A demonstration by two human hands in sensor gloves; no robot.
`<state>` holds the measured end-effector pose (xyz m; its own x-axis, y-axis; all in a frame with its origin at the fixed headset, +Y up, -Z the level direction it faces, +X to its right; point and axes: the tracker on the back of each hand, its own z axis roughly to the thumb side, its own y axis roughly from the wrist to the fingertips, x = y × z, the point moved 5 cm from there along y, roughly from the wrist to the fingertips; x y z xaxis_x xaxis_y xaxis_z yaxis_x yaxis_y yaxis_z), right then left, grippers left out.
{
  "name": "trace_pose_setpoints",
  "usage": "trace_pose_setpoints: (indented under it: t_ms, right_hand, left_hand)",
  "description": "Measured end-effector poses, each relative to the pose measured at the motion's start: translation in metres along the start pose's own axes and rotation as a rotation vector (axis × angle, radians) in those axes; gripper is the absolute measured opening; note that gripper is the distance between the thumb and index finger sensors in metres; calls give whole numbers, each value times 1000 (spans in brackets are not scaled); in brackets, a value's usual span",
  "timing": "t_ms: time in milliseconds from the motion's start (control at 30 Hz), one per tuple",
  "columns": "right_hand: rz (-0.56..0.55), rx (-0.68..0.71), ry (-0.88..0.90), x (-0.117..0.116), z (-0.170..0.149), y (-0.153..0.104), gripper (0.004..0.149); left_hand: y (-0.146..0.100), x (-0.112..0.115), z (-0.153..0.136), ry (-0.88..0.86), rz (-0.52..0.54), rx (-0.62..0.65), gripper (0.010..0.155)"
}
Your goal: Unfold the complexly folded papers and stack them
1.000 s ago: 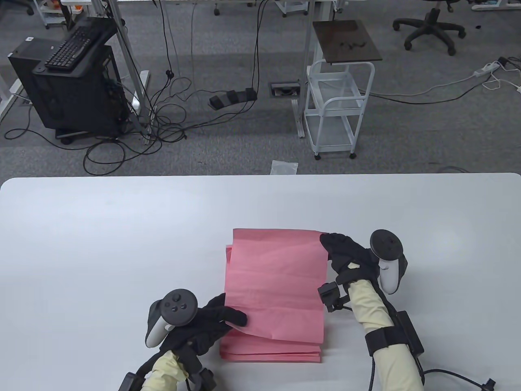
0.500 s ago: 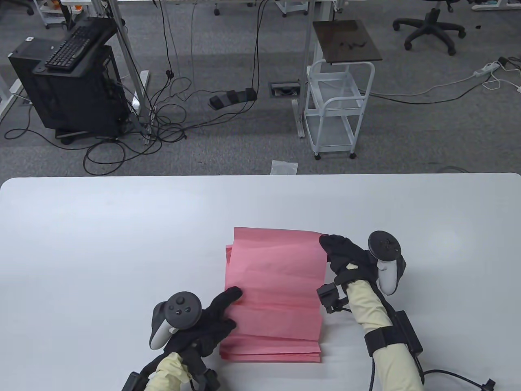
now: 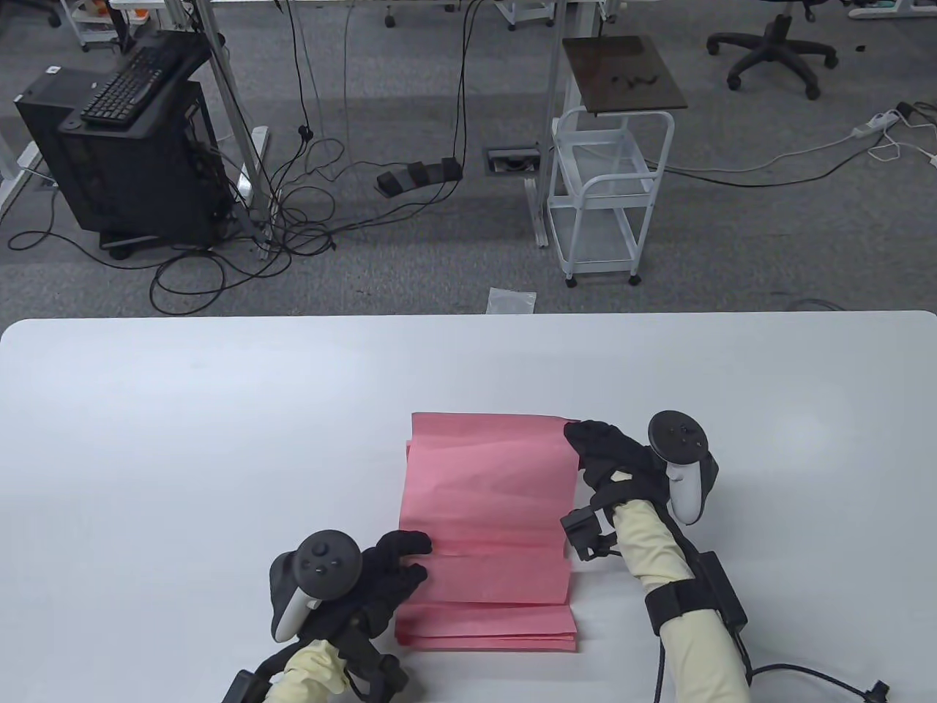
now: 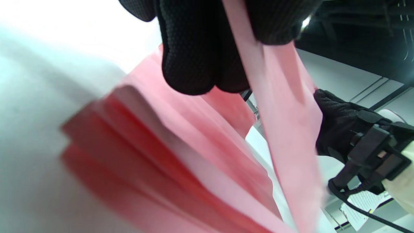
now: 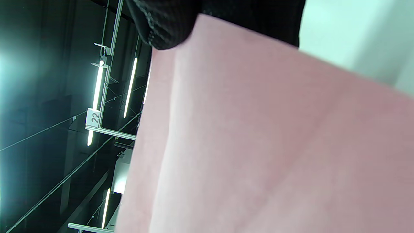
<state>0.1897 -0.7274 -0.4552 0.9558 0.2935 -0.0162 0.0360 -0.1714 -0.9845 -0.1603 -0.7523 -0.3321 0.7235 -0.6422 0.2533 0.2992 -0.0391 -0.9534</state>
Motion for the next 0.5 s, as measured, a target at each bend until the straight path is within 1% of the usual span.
trace_pose_setpoints:
  t_ms: [33,100,167,267,300,333,400,500]
  right_hand:
    - [-1,2,-3,0,1,0,38]
    - [-5,3,-13,0,1,2,38]
    - [-17,0,-13,1,1,3,38]
    - [-31,-15,-9,1,-4,5,38]
    - [-33,-19,-10,1,-6,6,38]
    - [-31,-28,-17,-1,-9,7,38]
    - [-24,-33,-26,-4,-14,8,38]
    - [-13,-46,-26,-12,-21,11,38]
  left_hand:
    - [0,0,0,0,0,1,37]
    - [-1,0,1,8,12,-3,36]
    - [-1,0,4,51,20,10,36]
    - [-3,-3,18,173,6,127,36]
    - [-3,-2,21,194,-8,150,36]
    - [-3,1,23,207,-54,161,37]
    - [-2,8,22,199,-128,150,38]
    - [0,18,13,184,-186,119,38]
